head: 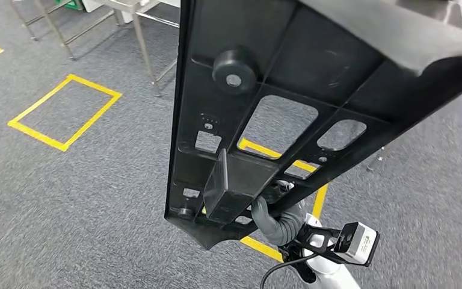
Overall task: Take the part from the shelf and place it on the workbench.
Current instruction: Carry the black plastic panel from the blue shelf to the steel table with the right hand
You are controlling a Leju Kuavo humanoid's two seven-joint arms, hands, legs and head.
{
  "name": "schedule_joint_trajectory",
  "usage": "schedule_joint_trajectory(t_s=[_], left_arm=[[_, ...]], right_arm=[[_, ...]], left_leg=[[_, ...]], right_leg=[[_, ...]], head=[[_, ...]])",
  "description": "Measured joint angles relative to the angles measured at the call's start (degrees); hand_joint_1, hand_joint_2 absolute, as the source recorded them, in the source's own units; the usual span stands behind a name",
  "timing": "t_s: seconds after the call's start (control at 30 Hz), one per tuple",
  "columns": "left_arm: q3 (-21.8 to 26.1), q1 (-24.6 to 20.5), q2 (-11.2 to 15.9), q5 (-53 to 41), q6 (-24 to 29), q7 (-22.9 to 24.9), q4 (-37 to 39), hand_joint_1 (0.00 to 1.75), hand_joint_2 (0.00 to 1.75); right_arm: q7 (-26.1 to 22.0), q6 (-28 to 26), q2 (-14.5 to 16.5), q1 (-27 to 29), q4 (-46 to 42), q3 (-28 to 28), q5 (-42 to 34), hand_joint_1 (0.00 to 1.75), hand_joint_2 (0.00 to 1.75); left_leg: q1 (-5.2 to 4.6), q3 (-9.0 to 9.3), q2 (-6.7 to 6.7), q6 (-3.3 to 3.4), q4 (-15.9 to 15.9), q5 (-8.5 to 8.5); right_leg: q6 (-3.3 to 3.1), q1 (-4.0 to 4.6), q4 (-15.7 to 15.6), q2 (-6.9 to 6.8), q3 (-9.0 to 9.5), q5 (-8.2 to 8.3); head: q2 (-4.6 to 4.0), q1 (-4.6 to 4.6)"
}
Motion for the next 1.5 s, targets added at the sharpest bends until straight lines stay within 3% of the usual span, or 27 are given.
schedule_joint_trajectory(t_s=[0.03, 0.1, 0.2, 0.23, 0.27, 0.3, 0.33, 0.4, 0.47, 0.53, 0.57, 0.63, 0.7, 0.77, 0.8, 0.83, 0.9, 0.97, 1.0, 1.07, 1.13, 1.2, 1.23, 1.3, 1.33, 1.43, 1.5], left_arm=[[0.0, -0.1, 0.0, 0.0, -0.2, 0.0, 0.0, 0.00, 1.75], [0.0, -0.2, 0.0, -0.1, -0.6, -0.1, 0.0, 0.00, 1.75], [0.0, -0.1, -0.1, -0.1, -1.2, -0.2, 0.0, 0.00, 1.75], [0.0, 0.0, -0.1, -0.1, -1.4, -0.3, 0.0, 0.00, 1.75], [0.0, 0.1, -0.1, -0.1, -1.5, -0.3, 0.0, 0.00, 1.75], [0.0, 0.2, -0.1, -0.1, -1.5, -0.4, 0.0, 0.00, 1.75], [0.0, 0.3, -0.1, -0.1, -1.6, -0.4, 0.0, 0.00, 1.75], [0.0, 0.4, -0.1, -0.1, -1.4, -0.5, 0.0, 0.00, 1.75], [0.0, 0.3, -0.1, -0.2, -1.0, -0.4, 0.0, 0.00, 1.75], [0.0, 0.0, -0.1, -0.2, -0.6, -0.1, 0.0, 0.00, 1.75], [0.0, 0.0, -0.1, -0.2, -0.5, 0.0, 0.0, 0.00, 1.75], [0.0, 0.0, -0.1, -0.3, -0.4, 0.1, 0.0, 0.00, 1.75], [0.0, 0.2, -0.1, -0.3, -0.2, 0.2, 0.0, 0.00, 1.75], [0.0, 0.4, -0.1, -0.3, 0.0, 0.2, 0.0, 0.00, 1.75], [0.0, 0.4, -0.1, -0.3, 0.0, 0.2, 0.0, 0.00, 1.75], [0.0, 0.3, -0.1, -0.3, 0.0, 0.2, 0.0, 0.00, 1.75], [0.0, 0.2, -0.1, -0.4, -0.1, 0.3, 0.0, 0.00, 1.75], [0.0, 0.2, -0.2, -0.4, -0.3, 0.2, 0.0, 0.00, 1.75], [0.0, 0.2, -0.2, -0.5, -0.4, 0.2, 0.0, 0.00, 1.75], [-0.1, 0.0, -0.2, -0.6, -0.6, 0.2, 0.0, 0.00, 1.75], [-0.1, -0.1, -0.2, -0.6, -0.8, 0.1, 0.0, 0.00, 1.75], [-0.1, 0.1, -0.2, -0.7, -0.9, 0.1, 0.0, 0.00, 1.75], [-0.1, 0.1, -0.1, -0.7, -1.0, 0.1, 0.0, 0.00, 1.75], [-0.1, 0.3, -0.1, -0.8, -1.2, 0.1, 0.0, 0.00, 1.75], [-0.1, 0.3, -0.1, -0.9, -1.3, 0.1, 0.0, 0.00, 1.75], [-0.2, 0.3, 0.0, -1.0, -1.5, -0.1, 0.0, 0.00, 1.75], [-0.2, 0.2, 0.1, -1.1, -1.5, -0.2, 0.0, 0.00, 1.75]], right_arm=[[0.0, 0.1, 0.0, 0.0, 0.0, 0.0, 0.0, 1.75, 1.75], [0.0, 0.2, 0.0, -0.1, -0.1, 0.0, 0.0, 1.75, 1.75], [0.0, 0.2, 0.1, -0.4, -0.1, 0.0, 0.0, 1.75, 1.75], [0.0, 0.2, 0.1, -0.3, -0.1, 0.0, 0.0, 1.75, 1.75], [0.0, 0.2, 0.1, -0.3, -0.1, 0.0, 0.0, 1.75, 1.75], [0.0, 0.3, 0.1, -0.2, -0.1, 0.0, 0.0, 1.75, 1.75], [0.0, 0.3, 0.1, -0.2, -0.1, 0.0, 0.0, 1.75, 1.75], [0.0, 0.3, 0.1, -0.2, -0.1, 0.0, 0.0, 1.75, 1.75], [0.0, 0.3, 0.1, -0.2, -0.1, 0.0, 0.0, 1.75, 1.75], [0.0, 0.3, 0.1, -0.1, -0.2, 0.0, 0.0, 1.75, 1.75], [0.0, 0.3, 0.1, -0.1, -0.2, -0.1, 0.0, 1.75, 1.75], [0.0, 0.3, 0.0, -0.1, -0.3, -0.1, 0.0, 1.75, 1.75], [0.0, 0.2, 0.0, 0.0, -0.3, -0.1, 0.0, 1.75, 1.75], [0.0, 0.2, 0.0, 0.4, -0.3, -0.1, 0.0, 1.75, 1.75], [0.0, 0.2, 0.0, 0.5, -0.3, -0.1, 0.0, 1.75, 1.75], [0.0, 0.2, 0.0, 0.6, -0.3, -0.1, 0.0, 1.75, 1.75], [0.0, 0.3, 0.0, 0.6, -0.3, -0.1, 0.0, 1.75, 1.75], [0.0, 0.4, 0.0, 0.6, -0.3, -0.2, -0.1, 1.75, 1.75], [0.0, 0.5, 0.0, 0.6, -0.3, -0.3, -0.1, 1.75, 1.75], [0.0, 0.7, 0.0, 0.7, -0.4, -0.6, -0.2, 1.75, 1.75], [0.0, 0.7, 0.0, 0.7, -0.4, -0.9, -0.2, 1.75, 1.75], [-0.1, 0.5, 0.2, 0.7, -0.4, -1.0, -0.3, 1.75, 1.75], [0.0, 0.4, 0.2, 0.8, -0.3, -1.0, -0.2, 1.75, 1.75], [0.0, 0.2, 0.2, 1.1, -0.2, -1.1, -0.1, 1.75, 1.75], [0.0, 0.2, 0.2, 1.3, -0.2, -1.2, 0.0, 1.75, 1.75], [0.0, 0.1, 0.2, 1.3, -0.2, -1.4, 0.0, 1.75, 1.75], [0.0, 0.1, 0.2, 1.3, -0.2, -1.5, 0.0, 1.75, 1.75]], left_leg=[[0.07, 0.14, 0.44, -0.33, 0.0, -0.17], [0.32, -0.13, -0.94, -0.91, 1.4, -1.40], [0.62, -4.71, -4.85, -1.39, 11.3, -6.22], [0.64, -6.57, -5.20, -1.49, 14.7, -7.29], [0.64, -7.76, -5.36, -1.55, 16.5, -7.28], [0.65, -7.97, -5.47, -1.55, 16.1, -6.15], [0.70, -7.06, -5.77, -1.48, 13.4, -4.00], [0.90, -3.94, -7.81, -1.19, 5.5, 0.14], [0.95, -2.16, -9.50, -0.74, 1.3, 1.33], [0.88, -1.95, -8.97, -0.12, 0.8, 1.20], [0.92, -1.86, -8.35, 0.28, 0.6, 1.36], [1.05, -1.70, -7.01, 1.08, 0.1, 1.64], [0.86, -1.72, -5.61, 1.53, 0.0, 1.60], [0.75, -1.75, -4.19, 1.57, 0.0, 1.50], [0.75, -1.72, -3.48, 1.50, 0.1, 1.43], [0.75, -1.62, -2.84, 1.38, 0.1, 1.34], [0.64, -1.26, -1.68, 0.97, 0.1, 1.06], [0.41, -0.90, -0.74, 0.34, 0.1, 0.75], [0.31, -0.75, -0.26, 0.00, 0.1, 0.65], [0.44, -0.49, 0.48, -0.72, 0.1, 0.40], [0.68, -1.22, -1.29, -1.26, 2.2, -1.21], [0.82, -4.22, -4.14, -1.52, 8.7, -4.68], [0.83, -6.31, -4.86, -1.58, 12.8, -6.36], [0.84, -9.02, -5.40, -1.60, 17.3, -7.05], [0.84, -8.93, -5.46, -1.51, 16.4, -5.71], [0.76, -4.35, -5.88, -0.86, 5.3, 0.47], [0.53, -2.62, -6.26, -0.22, 1.1, 1.65]], right_leg=[[-0.35, -0.08, -0.1, 0.71, 0.06, 0.08], [-1.08, -0.36, -0.7, 1.85, 0.40, 0.32], [-1.79, -0.50, -1.0, 3.55, 0.64, 0.50], [-1.83, -0.44, -1.0, 4.27, 0.65, 0.50], [-1.85, -0.39, -0.9, 5.09, 0.68, 0.50], [-1.82, -0.38, -0.8, 5.93, 0.73, 0.47], [-1.74, -0.40, -0.7, 6.78, 0.82, 0.42], [-1.37, -0.36, -0.3, 8.21, 0.81, 0.20], [-0.71, -0.37, -0.1, 9.38, 0.43, 0.16], [0.05, -0.50, -0.1, 10.43, 0.06, 0.39], [0.33, -0.51, 0.0, 10.03, -0.06, 0.30], [0.73, -0.35, 2.8, 7.14, -1.41, -1.53], [1.03, -0.49, 9.9, 4.15, -4.85, -5.25], [1.36, -0.80, 16.0, 3.58, -7.83, -7.28], [1.46, -0.91, 16.1, 3.43, -7.86, -6.72], [1.49, -0.99, 13.8, 3.12, -6.63, -5.23], [1.22, -0.83, 5.6, 0.98, -2.16, -1.80], [0.60, -0.44, 0.5, -0.73, 0.48, -0.42], [0.25, -0.21, -0.1, -0.78, 0.65, -0.51], [-0.44, -0.24, -0.3, 0.49, 0.57, -0.31], [-1.19, -0.55, -0.6, 1.53, 0.76, -0.05], [-1.78, -0.60, -0.8, 2.37, 0.85, 0.04], [-1.97, -0.49, -0.8, 2.80, 0.85, 0.01], [-2.10, -0.31, -0.7, 3.77, 0.98, -0.06], [-2.07, -0.26, -0.7, 4.19, 1.11, -0.14], [-1.61, -0.15, -0.4, 5.01, 1.50, -0.59], [-1.03, -0.04, -0.2, 5.24, 1.35, -0.77]], head=[[0.00, 0.00], [0.00, 0.00], [0.00, 0.00], [0.00, 0.00], [0.00, 0.00], [0.00, 0.00], [0.00, 0.00], [0.00, 0.00], [0.00, 0.00], [0.00, 0.00], [0.00, 0.00], [0.00, 0.01], [0.00, 0.01], [0.00, 0.01], [0.00, 0.01], [0.00, 0.01], [0.00, 0.01], [0.00, 0.01], [0.00, 0.01], [0.00, 0.00], [0.00, 0.00], [0.00, 0.00], [0.00, 0.00], [0.00, 0.00], [0.00, 0.00], [0.00, 0.00], [0.00, 0.00]])
